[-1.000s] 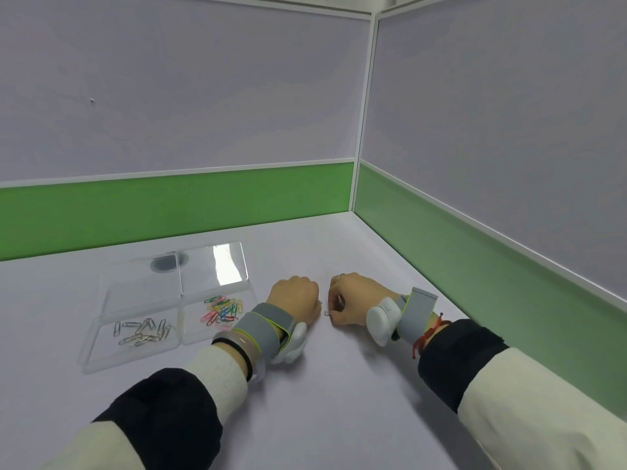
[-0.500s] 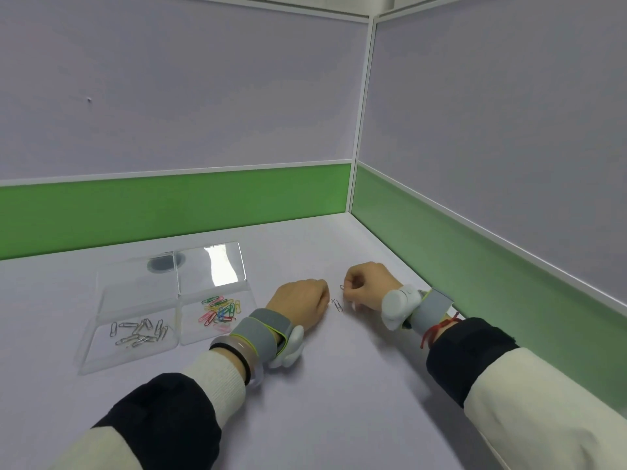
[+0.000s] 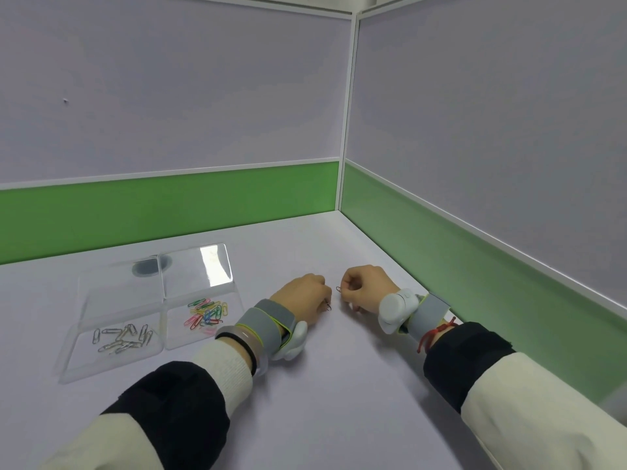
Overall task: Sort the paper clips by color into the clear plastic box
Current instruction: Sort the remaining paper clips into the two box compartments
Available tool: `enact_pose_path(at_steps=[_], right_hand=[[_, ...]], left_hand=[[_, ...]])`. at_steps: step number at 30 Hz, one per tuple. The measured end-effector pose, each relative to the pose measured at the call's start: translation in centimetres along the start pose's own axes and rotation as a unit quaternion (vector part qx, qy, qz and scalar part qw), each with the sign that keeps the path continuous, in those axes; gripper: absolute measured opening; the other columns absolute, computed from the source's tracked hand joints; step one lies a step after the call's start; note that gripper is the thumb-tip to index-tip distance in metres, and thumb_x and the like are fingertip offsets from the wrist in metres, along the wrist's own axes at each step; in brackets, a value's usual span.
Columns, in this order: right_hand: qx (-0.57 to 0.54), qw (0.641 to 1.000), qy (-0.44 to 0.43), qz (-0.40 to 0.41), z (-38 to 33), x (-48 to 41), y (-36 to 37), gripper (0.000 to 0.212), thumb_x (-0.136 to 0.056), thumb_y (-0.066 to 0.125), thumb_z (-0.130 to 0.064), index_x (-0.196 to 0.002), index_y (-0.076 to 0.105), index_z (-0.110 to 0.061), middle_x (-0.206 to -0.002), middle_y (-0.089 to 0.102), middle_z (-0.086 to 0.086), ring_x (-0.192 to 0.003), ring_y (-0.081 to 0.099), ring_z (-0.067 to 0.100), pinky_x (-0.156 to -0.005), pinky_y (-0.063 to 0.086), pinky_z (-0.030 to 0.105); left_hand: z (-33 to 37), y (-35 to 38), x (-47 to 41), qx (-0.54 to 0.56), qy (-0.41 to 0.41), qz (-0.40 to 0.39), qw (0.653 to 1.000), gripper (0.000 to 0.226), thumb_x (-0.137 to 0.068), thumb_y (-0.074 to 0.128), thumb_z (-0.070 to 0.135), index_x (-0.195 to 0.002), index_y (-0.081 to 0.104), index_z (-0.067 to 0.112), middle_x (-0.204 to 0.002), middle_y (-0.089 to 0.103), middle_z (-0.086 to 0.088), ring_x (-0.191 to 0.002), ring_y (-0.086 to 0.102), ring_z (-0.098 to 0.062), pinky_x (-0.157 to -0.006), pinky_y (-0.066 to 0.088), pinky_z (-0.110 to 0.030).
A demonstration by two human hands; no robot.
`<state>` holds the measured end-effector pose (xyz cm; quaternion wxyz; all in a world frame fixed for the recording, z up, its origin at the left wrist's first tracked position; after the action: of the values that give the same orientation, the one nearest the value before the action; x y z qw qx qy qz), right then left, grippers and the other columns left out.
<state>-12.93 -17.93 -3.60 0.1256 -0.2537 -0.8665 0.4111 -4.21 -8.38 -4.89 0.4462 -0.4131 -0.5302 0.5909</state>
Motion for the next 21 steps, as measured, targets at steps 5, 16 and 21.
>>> enact_pose_path(at_steps=[5, 16, 21], right_hand=[[-0.002, 1.000, -0.006, -0.002, 0.1, 0.1, 0.2, 0.011, -0.079, 0.054, -0.005, -0.071, 0.055, -0.013, -0.050, 0.054, -0.002, -0.043, 0.051, 0.012, -0.046, 0.042, 0.018], [0.005, 1.000, -0.016, -0.002, -0.3, 0.1, 0.5, 0.028, -0.081, 0.051, -0.005, -0.059, 0.049, -0.023, -0.052, 0.054, -0.004, -0.043, 0.052, 0.012, -0.043, 0.043, 0.014], [0.017, 0.999, -0.030, -0.004, -1.3, -0.1, 0.9, 0.017, -0.084, 0.056, -0.008, -0.069, 0.058, -0.018, -0.063, 0.059, 0.001, -0.031, 0.048, -0.006, -0.049, 0.042, 0.014]], left_hand=[[0.0, -0.3, 0.1, -0.058, -0.017, 0.027, 0.998, 0.030, -0.097, 0.044, 0.027, -0.113, 0.063, 0.010, -0.117, 0.059, -0.008, -0.114, 0.050, -0.027, -0.092, 0.039, -0.035], [-0.2, -0.3, 1.1, -0.047, -0.052, 0.043, 0.997, 0.027, -0.098, 0.039, 0.023, -0.114, 0.054, 0.008, -0.118, 0.058, -0.011, -0.109, 0.053, -0.030, -0.091, 0.039, -0.035], [-0.6, -1.7, 2.1, -0.015, -0.068, 0.046, 0.997, 0.022, -0.098, 0.039, 0.014, -0.114, 0.053, 0.006, -0.117, 0.059, -0.014, -0.108, 0.054, -0.032, -0.088, 0.041, -0.036]])
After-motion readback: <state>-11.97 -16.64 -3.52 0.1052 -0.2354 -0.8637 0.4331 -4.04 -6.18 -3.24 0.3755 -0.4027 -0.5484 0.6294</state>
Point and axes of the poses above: each hand's wrist, its own x-axis away from the middle knuckle, its own y-axis out of the palm, z = x × y, the point moved 4 cm from there along -x, towards the middle knuckle
